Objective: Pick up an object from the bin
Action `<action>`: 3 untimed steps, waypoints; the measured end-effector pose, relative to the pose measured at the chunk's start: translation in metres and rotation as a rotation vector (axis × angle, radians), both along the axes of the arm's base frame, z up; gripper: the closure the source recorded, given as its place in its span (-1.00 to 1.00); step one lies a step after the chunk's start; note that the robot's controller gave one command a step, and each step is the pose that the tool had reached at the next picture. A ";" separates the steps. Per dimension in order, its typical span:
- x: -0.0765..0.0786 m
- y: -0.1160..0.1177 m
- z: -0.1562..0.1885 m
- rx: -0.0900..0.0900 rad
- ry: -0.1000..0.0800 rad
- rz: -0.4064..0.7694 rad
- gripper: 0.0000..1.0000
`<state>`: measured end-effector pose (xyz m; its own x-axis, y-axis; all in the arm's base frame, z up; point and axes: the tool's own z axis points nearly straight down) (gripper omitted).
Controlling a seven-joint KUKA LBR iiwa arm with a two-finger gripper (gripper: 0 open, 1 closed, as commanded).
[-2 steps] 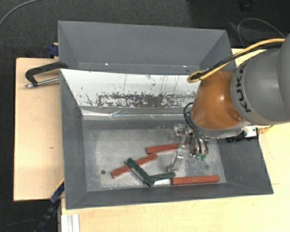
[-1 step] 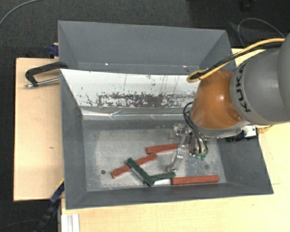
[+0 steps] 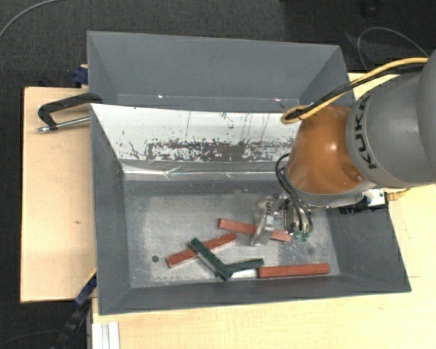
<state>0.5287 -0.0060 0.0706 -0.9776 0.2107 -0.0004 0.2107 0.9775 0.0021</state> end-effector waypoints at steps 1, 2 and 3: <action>0.002 0.001 0.027 0.000 -0.006 0.001 1.00; 0.003 0.002 0.034 0.000 -0.005 0.002 1.00; 0.005 0.003 0.068 0.000 -0.008 0.003 1.00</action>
Offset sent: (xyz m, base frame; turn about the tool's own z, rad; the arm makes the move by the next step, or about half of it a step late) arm -0.0001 0.0000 0.0245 0.0000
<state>0.5336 -0.0032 0.1386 -0.9782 0.2073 -0.0079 0.2073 0.9783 0.0033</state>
